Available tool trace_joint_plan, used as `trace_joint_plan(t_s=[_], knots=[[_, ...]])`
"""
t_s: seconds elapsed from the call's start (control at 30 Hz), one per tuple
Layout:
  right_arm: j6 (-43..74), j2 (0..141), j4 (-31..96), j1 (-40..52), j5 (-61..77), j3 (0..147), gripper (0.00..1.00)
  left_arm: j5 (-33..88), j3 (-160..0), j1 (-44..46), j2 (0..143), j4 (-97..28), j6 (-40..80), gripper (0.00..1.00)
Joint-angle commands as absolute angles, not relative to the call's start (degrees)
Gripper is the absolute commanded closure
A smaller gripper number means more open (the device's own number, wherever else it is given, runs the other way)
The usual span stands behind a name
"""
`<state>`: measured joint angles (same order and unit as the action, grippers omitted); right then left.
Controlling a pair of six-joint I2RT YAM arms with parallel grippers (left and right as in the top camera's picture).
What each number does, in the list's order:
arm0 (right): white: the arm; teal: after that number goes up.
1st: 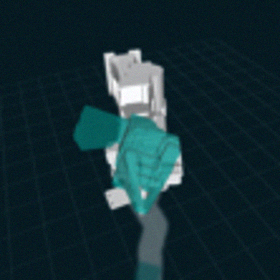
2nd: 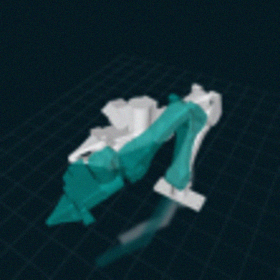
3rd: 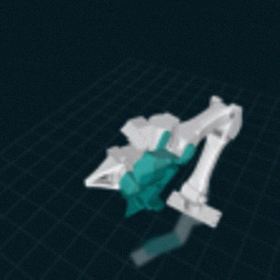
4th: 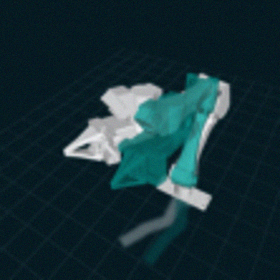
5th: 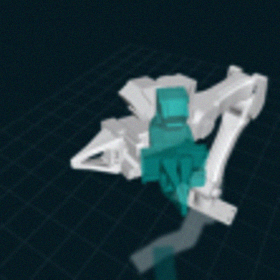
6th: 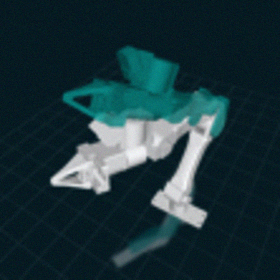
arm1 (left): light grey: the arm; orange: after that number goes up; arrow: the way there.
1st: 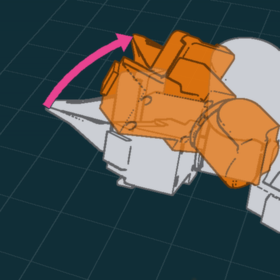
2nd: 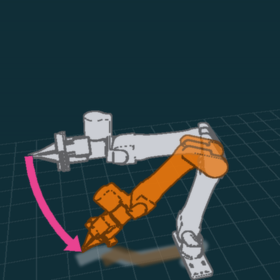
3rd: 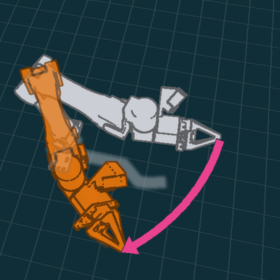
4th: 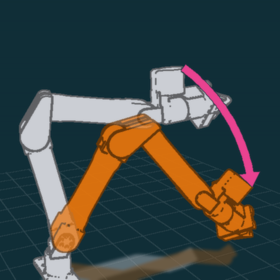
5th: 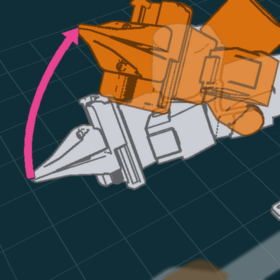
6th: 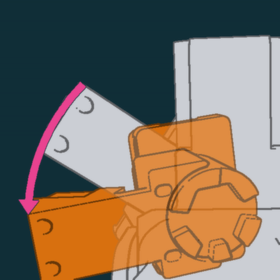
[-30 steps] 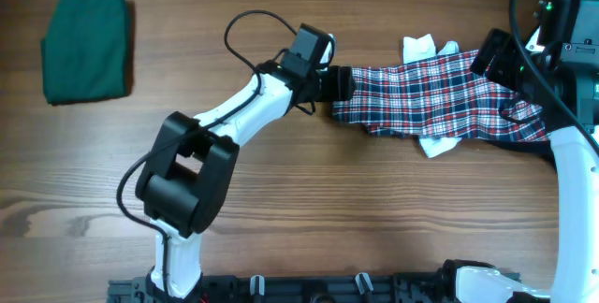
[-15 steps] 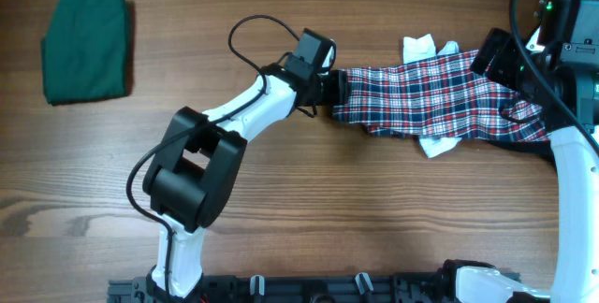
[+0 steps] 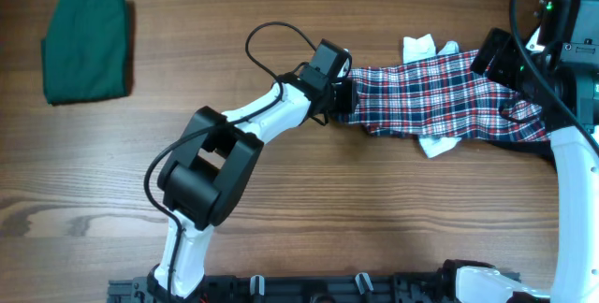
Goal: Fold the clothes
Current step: 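Pull the plaid garment apart, left gripper toward the left, right gripper right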
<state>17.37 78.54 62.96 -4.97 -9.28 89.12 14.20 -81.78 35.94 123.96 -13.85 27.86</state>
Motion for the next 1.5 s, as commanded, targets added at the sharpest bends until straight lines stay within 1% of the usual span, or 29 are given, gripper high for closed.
trace_joint_plan(t_s=[0.0, 0.07, 0.1, 0.27, 0.33, 0.43, 0.63, 0.83, 1.0, 1.23, 1.47], knots=[[18.22, 78.94, 62.85, -5.10, -10.52, 90.26, 0.00, 12.97, -82.15, 35.90, 125.38, -13.87, 27.94, 0.80], [18.22, 78.94, 62.85, -5.10, -10.52, 90.26, 0.00, 12.99, -82.15, 35.90, 125.36, -13.85, 27.94, 0.94], [18.22, 78.94, 62.85, -5.10, -10.52, 90.26, 0.00, 13.13, -82.15, 35.90, 125.36, -13.89, 27.94, 0.96], [18.17, 78.94, 63.05, -5.10, -10.55, 90.26, 0.00, 14.92, -82.15, 35.33, 122.83, -14.13, 27.77, 0.96], [18.20, 78.94, 63.05, -5.10, -10.50, 90.26, 0.01, 12.53, -82.19, 33.15, 116.77, -14.41, 26.96, 0.96], [18.22, 78.94, 63.05, -5.10, -10.09, 90.26, 0.00, 12.34, -82.21, 29.95, 109.95, -14.59, 24.38, 0.96], [18.13, 79.59, 63.00, -5.10, -5.78, 89.97, 0.00, 12.36, -82.21, 22.63, 96.71, -15.09, 22.90, 0.96], [17.85, 81.38, 63.11, -5.10, -2.17, 89.12, 0.01, 12.34, -82.21, 18.79, 88.71, -16.25, 22.70, 0.96], [13.28, 83.50, 63.70, -5.08, 3.88, 89.12, 0.02, 11.84, -82.21, 18.44, 86.70, -18.41, 20.95, 0.96], [8.97, 88.82, 65.21, -3.46, 6.72, 89.12, 0.02, 4.03, -82.21, 16.38, 86.67, -22.02, 20.95, 0.96], [9.08, 93.21, 64.47, -1.32, 6.50, 89.12, 0.02, 2.02, -82.19, 10.02, 86.67, -23.75, 20.95, 0.96]])
